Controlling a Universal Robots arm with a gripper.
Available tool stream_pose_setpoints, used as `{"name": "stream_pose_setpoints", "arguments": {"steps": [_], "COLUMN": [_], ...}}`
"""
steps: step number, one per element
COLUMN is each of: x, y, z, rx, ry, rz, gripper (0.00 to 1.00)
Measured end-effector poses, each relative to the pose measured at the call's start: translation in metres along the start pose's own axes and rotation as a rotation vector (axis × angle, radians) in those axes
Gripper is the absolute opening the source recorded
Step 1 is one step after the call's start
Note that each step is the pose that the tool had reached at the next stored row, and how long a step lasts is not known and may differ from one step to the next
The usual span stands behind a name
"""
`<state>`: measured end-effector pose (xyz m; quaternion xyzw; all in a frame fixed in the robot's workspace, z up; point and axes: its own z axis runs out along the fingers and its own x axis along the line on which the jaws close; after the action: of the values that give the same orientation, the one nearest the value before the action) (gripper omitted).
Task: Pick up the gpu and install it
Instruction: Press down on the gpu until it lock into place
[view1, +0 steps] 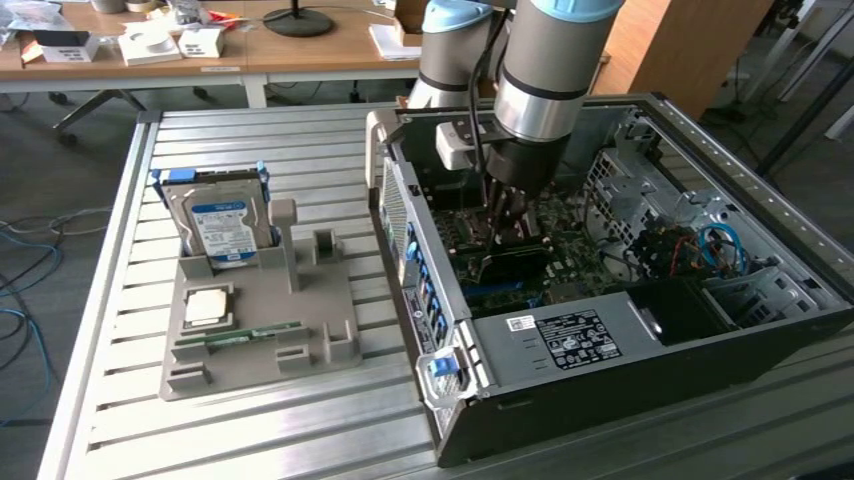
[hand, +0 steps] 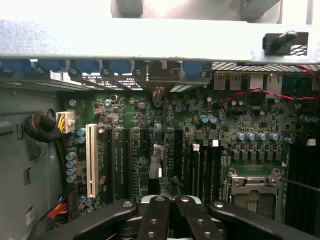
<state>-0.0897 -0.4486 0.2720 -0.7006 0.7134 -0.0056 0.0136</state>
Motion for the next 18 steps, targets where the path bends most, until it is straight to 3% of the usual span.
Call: {"name": "stream_pose_setpoints", "arguments": {"steps": [18], "x": [0.0001], "y": [0.0000], "z": [0.0011], "rx": [-0.0002], "ry": [0.0004], "rz": [0.000], "gripper": [0.11]}}
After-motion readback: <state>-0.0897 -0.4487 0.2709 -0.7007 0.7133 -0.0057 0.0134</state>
